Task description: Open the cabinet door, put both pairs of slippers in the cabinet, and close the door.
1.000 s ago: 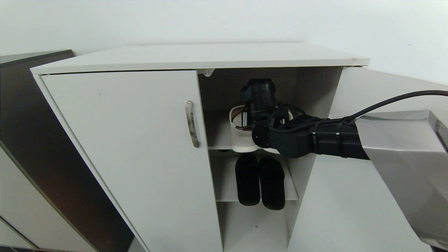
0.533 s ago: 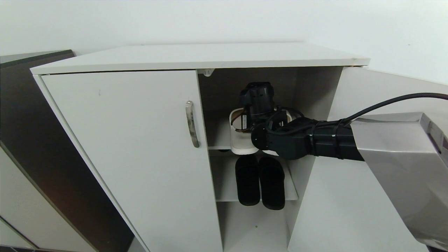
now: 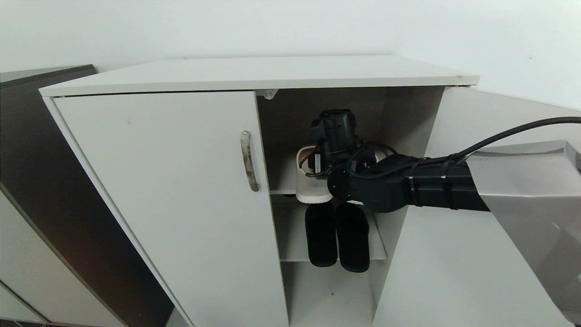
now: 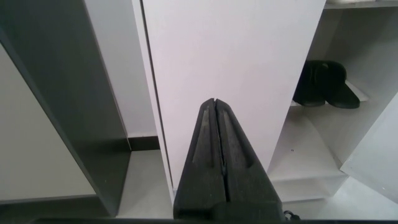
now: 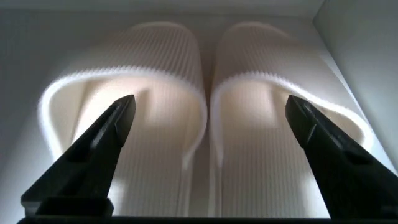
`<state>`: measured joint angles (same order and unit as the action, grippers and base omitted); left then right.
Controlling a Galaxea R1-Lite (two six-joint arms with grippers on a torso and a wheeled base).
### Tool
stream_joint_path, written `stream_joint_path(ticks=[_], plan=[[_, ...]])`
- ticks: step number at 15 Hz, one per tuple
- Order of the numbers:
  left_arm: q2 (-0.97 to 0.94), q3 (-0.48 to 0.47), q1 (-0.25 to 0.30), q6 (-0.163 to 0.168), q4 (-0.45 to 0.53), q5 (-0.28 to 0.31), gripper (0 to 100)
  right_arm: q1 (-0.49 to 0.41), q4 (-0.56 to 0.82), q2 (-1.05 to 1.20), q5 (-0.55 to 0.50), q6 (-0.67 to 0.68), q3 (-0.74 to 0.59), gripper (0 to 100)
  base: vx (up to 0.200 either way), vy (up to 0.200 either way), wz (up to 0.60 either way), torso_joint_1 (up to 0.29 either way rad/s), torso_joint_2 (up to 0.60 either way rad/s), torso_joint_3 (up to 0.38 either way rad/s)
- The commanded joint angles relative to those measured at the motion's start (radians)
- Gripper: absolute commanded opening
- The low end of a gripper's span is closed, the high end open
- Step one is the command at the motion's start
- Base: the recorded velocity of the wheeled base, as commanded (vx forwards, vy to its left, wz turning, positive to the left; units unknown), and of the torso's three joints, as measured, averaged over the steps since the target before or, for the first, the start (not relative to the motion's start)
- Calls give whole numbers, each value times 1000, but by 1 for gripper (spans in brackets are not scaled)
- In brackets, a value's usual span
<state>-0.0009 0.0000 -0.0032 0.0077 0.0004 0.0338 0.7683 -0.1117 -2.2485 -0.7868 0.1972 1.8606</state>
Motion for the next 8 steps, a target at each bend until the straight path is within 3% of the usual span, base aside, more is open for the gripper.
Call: stream_joint_path(ticks=[1,5,6,8], plan=[[1,0,0,0,0,1,0,29,-3,95,-19,16,-90,100,0,0,0,0,0,0],[1,0,0,2,1,1,0,114,-46,313,-38,85,-403,100,0,0,0,0,0,0],[1,0,0,2,1,1,0,134,-92,363,-37,85,-492,0,0,0,0,0,0,0],[1,0,0,2,1,1,0,163,-189,443,-37,82,-637,0,0,0,0,0,0,0]])
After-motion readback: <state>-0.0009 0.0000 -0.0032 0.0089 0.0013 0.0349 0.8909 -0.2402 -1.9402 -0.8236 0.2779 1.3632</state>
